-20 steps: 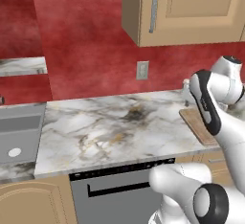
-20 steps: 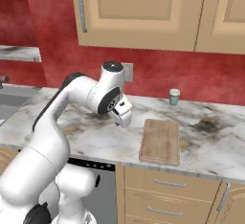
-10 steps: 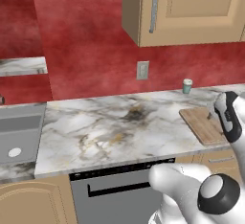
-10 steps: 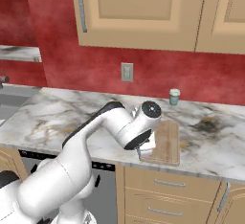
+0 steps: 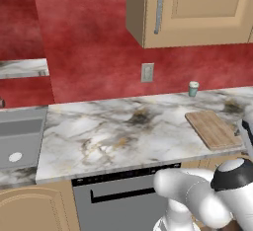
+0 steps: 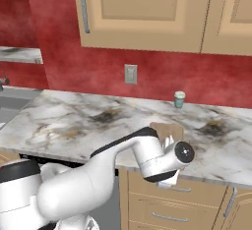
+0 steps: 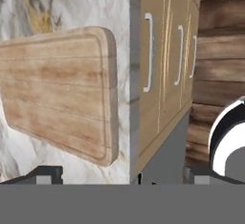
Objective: Open the drawer on the right and place the cutting tools on the cutting board.
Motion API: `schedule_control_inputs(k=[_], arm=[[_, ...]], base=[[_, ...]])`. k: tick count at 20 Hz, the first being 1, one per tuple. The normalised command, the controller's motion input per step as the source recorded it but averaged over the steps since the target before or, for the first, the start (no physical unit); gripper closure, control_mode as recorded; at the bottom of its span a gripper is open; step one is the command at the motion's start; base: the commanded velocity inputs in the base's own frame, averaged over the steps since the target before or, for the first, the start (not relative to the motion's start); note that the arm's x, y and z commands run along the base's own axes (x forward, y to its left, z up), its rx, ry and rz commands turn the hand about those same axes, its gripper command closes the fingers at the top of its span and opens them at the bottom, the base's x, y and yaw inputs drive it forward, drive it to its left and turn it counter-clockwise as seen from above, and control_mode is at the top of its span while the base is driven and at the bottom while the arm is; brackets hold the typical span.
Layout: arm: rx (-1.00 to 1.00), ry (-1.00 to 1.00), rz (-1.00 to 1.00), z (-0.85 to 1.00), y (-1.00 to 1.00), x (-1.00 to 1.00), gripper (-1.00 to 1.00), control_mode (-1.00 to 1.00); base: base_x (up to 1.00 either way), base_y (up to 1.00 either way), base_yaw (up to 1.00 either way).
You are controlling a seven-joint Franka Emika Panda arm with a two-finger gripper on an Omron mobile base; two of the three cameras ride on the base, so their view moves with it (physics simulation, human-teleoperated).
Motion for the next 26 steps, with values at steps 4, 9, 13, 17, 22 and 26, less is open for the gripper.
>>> schedule_control_inputs(k=[4, 9, 13, 17, 22, 26], arm=[[0.02, -0.05, 0.0, -0.48, -0.25, -0.02, -1.0, -1.0], [0.06, -0.17, 0.0, -0.48, -0.26, -0.03, -1.0, -1.0], [0.08, -0.23, 0.0, -0.43, -0.26, -0.1, -1.0, -1.0], [0.08, -0.22, 0.0, -0.34, -0.27, -0.17, -1.0, -1.0], [0.06, -0.24, 0.0, -0.28, -0.14, -0.19, -1.0, -1.0], [0.02, -0.27, 0.0, -0.24, -0.02, -0.2, -1.0, -1.0]], base=[[0.0, 0.0, 0.0], [0.0, 0.0, 0.0], [0.0, 0.0, 0.0], [0.0, 0.0, 0.0], [0.0, 0.0, 0.0], [0.0, 0.0, 0.0]])
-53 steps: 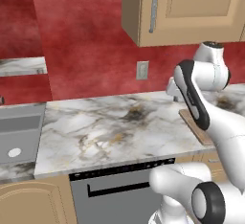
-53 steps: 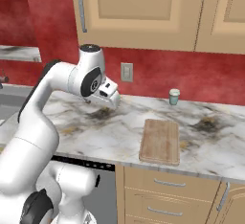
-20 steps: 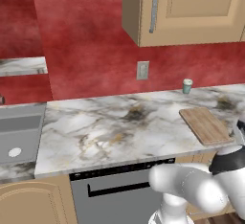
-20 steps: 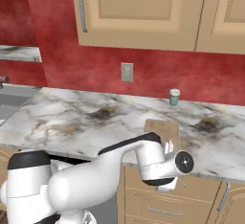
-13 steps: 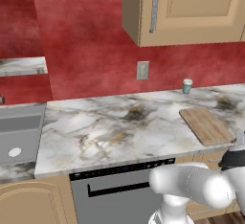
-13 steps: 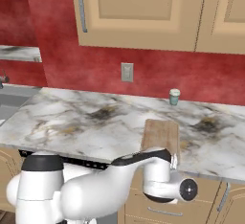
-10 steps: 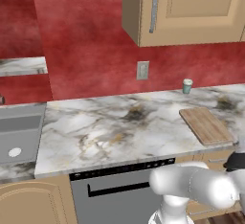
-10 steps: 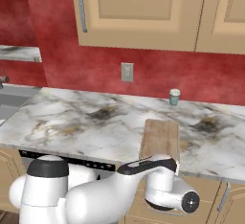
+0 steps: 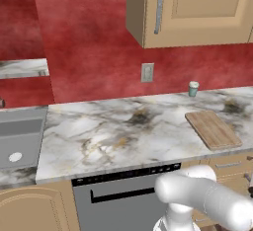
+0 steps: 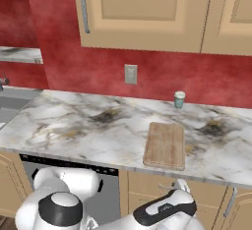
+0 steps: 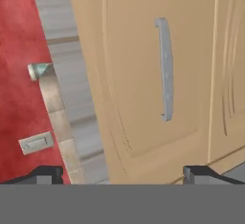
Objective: Open the drawer on the right and place the cutting tools on the cutting board.
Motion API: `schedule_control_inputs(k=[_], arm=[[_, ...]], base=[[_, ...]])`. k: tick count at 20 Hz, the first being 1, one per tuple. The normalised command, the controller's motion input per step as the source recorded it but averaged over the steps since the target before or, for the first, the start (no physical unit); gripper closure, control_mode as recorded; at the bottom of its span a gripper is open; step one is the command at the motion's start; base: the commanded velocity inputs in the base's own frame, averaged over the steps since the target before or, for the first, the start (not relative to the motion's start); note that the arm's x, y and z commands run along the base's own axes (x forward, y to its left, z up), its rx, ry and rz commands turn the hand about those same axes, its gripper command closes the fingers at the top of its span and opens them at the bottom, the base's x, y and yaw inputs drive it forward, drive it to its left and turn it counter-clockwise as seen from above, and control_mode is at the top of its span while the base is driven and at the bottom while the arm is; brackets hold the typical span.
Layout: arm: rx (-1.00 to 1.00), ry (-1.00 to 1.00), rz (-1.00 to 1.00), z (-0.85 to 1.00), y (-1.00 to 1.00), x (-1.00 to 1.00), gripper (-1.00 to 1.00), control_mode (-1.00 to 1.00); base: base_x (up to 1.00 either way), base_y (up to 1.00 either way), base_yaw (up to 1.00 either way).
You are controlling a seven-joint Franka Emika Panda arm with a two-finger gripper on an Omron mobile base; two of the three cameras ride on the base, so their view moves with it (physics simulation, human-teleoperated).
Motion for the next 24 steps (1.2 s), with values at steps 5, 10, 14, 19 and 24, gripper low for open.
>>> schedule_control_inputs(k=[5, 10, 14, 19, 24], arm=[[0.0, -0.21, 0.0, -0.26, 0.0, -0.02, -1.0, -1.0], [0.0, -0.12, 0.0, -0.31, -0.02, 0.0, -1.0, -1.0], [0.0, -0.07, 0.0, -0.23, -0.16, 0.01, -1.0, -1.0], [0.0, -0.05, 0.0, -0.16, -0.12, 0.18, -1.0, -1.0], [0.0, -0.03, 0.0, -0.13, -0.12, 0.4, -1.0, -1.0]], base=[[0.0, 0.0, 0.0], [0.0, 0.0, 0.0], [0.0, 0.0, 0.0], [0.0, 0.0, 0.0], [0.0, 0.0, 0.0]])
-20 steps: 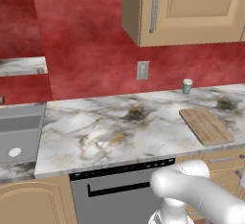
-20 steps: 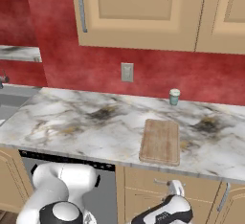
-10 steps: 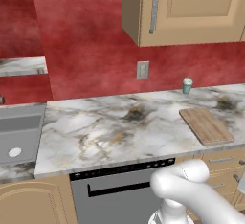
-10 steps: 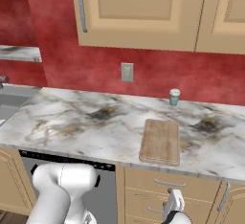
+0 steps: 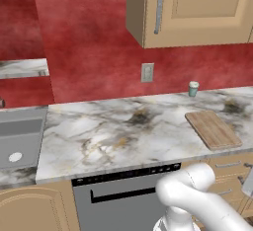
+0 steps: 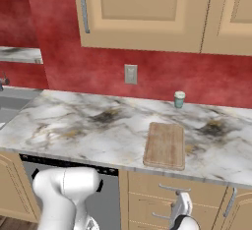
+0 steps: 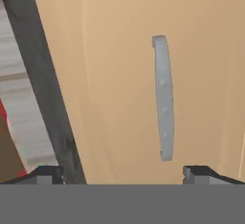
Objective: Open the drawer on the right and place the cutting tools on the cutting board.
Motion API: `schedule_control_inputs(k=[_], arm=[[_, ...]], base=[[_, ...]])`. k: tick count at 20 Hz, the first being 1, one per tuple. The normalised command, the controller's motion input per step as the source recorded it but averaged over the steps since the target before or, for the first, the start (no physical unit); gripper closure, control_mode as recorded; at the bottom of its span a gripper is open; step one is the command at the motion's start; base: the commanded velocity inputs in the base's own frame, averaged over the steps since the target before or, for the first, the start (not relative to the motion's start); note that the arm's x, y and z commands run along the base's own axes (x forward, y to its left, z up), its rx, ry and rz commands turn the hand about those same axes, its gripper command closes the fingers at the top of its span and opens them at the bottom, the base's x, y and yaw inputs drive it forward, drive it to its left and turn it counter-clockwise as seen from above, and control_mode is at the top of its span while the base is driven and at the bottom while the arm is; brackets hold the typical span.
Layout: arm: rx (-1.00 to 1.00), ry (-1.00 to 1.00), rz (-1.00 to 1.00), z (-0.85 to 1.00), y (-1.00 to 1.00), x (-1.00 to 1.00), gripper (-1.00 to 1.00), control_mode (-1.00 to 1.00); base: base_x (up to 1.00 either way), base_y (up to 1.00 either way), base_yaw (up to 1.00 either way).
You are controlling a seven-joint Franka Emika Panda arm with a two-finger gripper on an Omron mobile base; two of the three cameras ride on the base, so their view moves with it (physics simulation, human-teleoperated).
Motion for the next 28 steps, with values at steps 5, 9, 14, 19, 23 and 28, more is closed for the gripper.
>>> schedule_control_inputs(k=[5, 9, 14, 19, 23, 28], arm=[[0.0, -0.03, 0.0, -0.08, -0.18, 0.39, -1.0, -1.0], [0.0, -0.01, 0.0, -0.05, -0.15, 0.3, -1.0, -1.0], [0.0, 0.0, 0.0, -0.1, -0.04, 0.23, -1.0, -1.0], [0.0, 0.0, 0.0, -0.26, 0.0, 0.07, -1.0, -1.0], [0.0, 0.0, 0.0, -0.41, 0.0, 0.13, -1.0, -1.0], [0.0, 0.0, 0.0, -0.29, 0.0, 0.08, -1.0, -1.0]], base=[[0.0, 0.0, 0.0], [0.0, 0.0, 0.0], [0.0, 0.0, 0.0], [0.0, 0.0, 0.0], [0.0, 0.0, 0.0], [0.0, 0.0, 0.0]])
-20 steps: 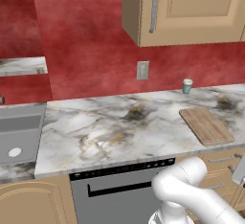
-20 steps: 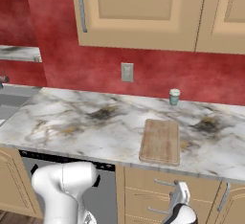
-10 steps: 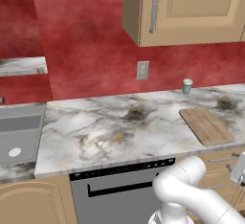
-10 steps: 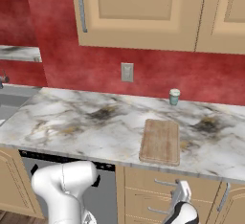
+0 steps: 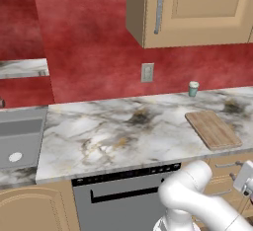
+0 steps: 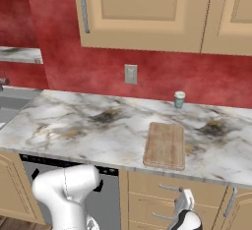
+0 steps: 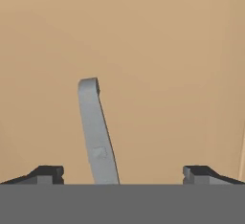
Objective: Open the drawer on the right and place the cutting tools on the cutting board.
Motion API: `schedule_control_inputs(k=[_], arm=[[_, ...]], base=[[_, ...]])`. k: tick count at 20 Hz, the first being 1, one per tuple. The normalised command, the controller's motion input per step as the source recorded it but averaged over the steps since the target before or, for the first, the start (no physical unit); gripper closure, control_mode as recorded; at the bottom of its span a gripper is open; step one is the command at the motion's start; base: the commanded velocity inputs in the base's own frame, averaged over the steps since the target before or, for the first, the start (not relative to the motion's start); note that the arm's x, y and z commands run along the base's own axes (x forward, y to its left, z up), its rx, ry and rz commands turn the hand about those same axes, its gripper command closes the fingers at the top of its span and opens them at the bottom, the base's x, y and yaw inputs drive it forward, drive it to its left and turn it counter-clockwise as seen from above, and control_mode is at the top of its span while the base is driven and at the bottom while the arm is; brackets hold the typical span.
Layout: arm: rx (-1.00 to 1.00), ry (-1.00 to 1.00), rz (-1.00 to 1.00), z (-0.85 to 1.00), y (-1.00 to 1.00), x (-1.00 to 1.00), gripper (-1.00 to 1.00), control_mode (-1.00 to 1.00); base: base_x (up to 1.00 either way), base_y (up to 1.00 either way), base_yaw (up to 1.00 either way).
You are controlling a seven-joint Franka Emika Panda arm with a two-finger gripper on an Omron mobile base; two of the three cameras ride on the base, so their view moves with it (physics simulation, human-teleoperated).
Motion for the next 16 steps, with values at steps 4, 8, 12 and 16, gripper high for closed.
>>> schedule_control_inputs(k=[4, 8, 12, 16], arm=[[0.0, -0.01, -0.05, -0.14, 0.0, 0.15, -1.0, -1.0], [0.0, -0.03, -0.13, -0.14, 0.0, 0.12, -1.0, -1.0], [0.0, -0.01, -0.14, -0.03, 0.0, 0.13, -1.0, -1.0], [0.0, 0.0, -0.15, 0.0, 0.0, 0.19, -1.0, -1.0]], base=[[0.0, 0.0, 0.0], [0.0, 0.0, 0.0], [0.0, 0.0, 0.0], [0.0, 0.0, 0.0]])
